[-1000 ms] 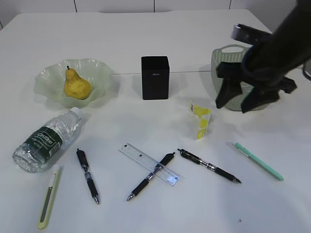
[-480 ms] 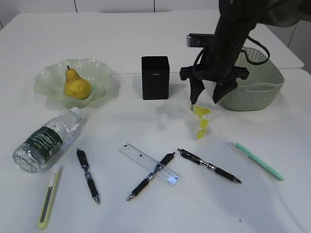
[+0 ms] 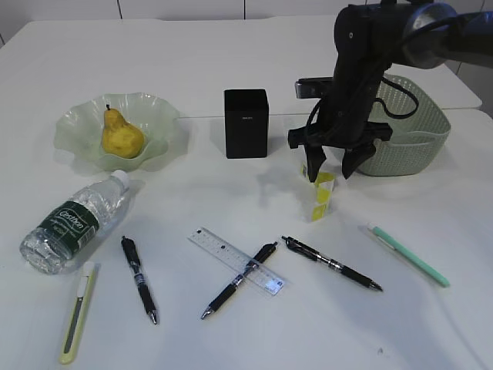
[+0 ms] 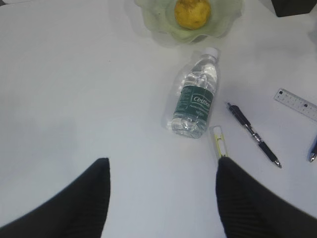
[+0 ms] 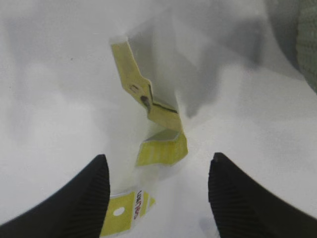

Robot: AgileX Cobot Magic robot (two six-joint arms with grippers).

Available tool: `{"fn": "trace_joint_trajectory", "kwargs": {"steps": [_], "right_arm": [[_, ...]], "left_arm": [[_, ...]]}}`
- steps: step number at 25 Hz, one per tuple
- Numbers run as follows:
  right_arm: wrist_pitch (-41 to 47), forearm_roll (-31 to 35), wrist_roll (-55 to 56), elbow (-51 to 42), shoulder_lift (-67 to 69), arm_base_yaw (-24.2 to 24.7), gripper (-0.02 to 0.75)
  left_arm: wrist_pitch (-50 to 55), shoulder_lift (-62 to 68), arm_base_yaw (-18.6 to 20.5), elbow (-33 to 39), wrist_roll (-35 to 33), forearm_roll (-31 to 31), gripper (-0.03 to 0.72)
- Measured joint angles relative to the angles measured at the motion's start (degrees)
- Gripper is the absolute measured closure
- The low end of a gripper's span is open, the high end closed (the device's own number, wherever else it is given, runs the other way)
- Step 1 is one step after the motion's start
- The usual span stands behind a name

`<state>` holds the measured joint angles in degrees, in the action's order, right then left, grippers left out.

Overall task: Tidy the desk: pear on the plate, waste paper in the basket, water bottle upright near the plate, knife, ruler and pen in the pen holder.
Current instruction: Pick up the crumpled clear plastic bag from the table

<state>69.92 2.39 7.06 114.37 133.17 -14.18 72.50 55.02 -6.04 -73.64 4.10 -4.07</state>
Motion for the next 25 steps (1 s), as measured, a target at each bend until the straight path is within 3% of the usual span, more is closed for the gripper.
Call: {"fn": "trace_joint_trajectory", "kwargs": {"steps": [21, 25], "right_arm": [[0.0, 0.1, 0.2, 0.2, 3.9, 0.0, 0.246], [-0.3, 0.1, 0.2, 0.2, 4.0, 0.0, 0.361]], "left_arm": [[0.0, 0.0, 0.0, 0.0, 0.0, -1.4, 0.223], [0.0, 0.0, 0.0, 0.0, 0.0, -1.8, 0.223]]}}
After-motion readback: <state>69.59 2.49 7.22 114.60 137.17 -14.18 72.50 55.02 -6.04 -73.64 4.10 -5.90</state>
